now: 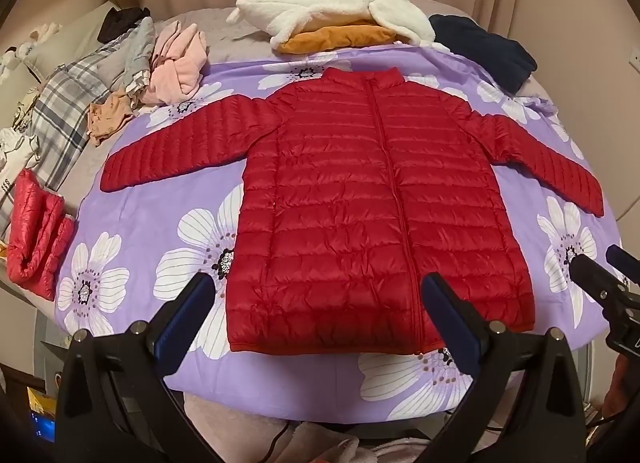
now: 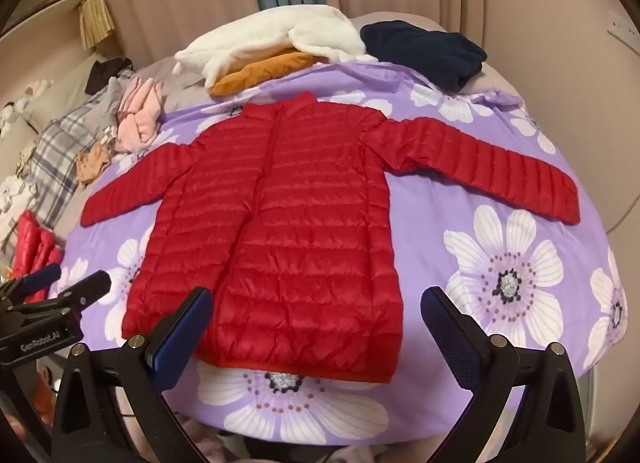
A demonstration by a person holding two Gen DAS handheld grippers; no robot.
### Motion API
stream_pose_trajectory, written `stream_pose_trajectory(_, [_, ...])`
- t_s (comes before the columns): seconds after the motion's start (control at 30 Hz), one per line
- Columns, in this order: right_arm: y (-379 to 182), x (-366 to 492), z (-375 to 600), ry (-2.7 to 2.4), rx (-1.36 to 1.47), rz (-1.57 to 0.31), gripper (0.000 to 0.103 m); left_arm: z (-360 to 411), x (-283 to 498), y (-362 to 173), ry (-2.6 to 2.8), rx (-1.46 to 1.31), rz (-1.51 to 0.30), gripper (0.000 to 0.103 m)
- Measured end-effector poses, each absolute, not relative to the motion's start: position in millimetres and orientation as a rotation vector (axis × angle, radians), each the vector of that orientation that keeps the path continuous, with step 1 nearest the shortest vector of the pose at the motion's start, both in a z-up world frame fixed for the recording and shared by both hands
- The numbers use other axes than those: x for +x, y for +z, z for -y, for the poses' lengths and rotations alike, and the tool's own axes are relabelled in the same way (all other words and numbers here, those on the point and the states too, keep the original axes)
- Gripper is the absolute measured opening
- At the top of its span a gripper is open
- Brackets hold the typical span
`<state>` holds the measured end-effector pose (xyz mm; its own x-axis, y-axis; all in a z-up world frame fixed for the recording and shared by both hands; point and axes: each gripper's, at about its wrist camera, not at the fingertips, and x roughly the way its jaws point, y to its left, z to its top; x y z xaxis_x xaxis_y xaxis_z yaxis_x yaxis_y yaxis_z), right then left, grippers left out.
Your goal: Fold large clothes
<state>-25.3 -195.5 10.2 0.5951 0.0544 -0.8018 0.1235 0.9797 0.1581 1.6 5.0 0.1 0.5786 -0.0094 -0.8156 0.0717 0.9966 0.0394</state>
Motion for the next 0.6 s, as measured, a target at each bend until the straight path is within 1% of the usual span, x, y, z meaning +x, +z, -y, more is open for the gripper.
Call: stream_pose_trajectory(0.6, [10.3,-25.9,195.9,-0.044,0.197,-0.926,0.102,-1.9,-2.2,3.1,-0.052,0.092,-0.932,0.103])
